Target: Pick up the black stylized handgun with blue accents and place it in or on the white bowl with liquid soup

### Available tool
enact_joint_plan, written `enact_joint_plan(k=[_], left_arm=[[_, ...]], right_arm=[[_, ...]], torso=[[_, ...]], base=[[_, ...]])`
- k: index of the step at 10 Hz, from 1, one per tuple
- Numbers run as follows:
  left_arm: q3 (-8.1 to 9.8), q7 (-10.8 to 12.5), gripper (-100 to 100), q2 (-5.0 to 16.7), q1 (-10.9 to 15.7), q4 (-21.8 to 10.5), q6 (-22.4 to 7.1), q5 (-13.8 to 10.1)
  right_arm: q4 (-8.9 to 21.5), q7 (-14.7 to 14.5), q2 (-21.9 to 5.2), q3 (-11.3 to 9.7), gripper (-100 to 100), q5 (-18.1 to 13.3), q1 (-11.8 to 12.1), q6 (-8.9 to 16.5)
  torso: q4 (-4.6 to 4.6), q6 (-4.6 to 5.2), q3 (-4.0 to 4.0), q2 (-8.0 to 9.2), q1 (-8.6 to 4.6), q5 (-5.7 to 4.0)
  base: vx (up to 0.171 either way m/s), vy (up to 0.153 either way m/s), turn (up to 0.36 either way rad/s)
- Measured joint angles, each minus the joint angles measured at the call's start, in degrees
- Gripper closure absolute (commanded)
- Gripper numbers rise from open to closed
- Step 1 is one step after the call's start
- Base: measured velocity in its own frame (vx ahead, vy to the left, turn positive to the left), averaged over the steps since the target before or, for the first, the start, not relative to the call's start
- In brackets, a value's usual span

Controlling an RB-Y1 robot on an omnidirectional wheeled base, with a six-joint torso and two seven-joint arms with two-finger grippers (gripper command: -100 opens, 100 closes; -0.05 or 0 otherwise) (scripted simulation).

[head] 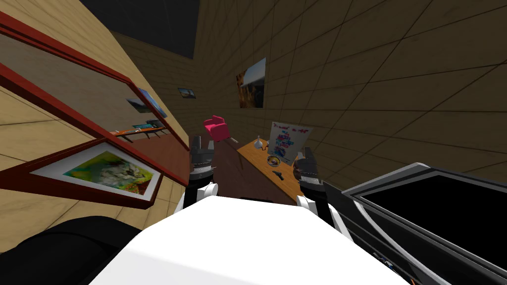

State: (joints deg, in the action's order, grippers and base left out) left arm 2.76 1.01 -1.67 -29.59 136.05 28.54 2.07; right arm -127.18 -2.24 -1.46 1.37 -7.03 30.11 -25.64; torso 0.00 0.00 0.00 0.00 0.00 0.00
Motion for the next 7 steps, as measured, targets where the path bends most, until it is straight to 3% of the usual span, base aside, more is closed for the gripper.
enact_joint_plan(k=[2, 7], left_arm=[[0.0, 0.0, 0, 0.0, 0.0, 0.0, 0.0, 0.0], [0.0, 0.0, 0, 0.0, 0.0, 0.0, 0.0, 0.0]], right_arm=[[1.3, -1.2, -2.1, -0.2, -100, -0.8, -1.1, 0.3], [7.7, -5.8, -7.8, -1.0, -100, -4.1, -5.8, 2.4]], torso=[[0.02, -0.01, 0.07, 0.12, -0.24, -0.05], [0.05, -0.01, 0.13, 0.22, -0.26, -0.06]], base=[[-0.046, -0.077, 0.098], [-0.064, -0.067, 0.107]])
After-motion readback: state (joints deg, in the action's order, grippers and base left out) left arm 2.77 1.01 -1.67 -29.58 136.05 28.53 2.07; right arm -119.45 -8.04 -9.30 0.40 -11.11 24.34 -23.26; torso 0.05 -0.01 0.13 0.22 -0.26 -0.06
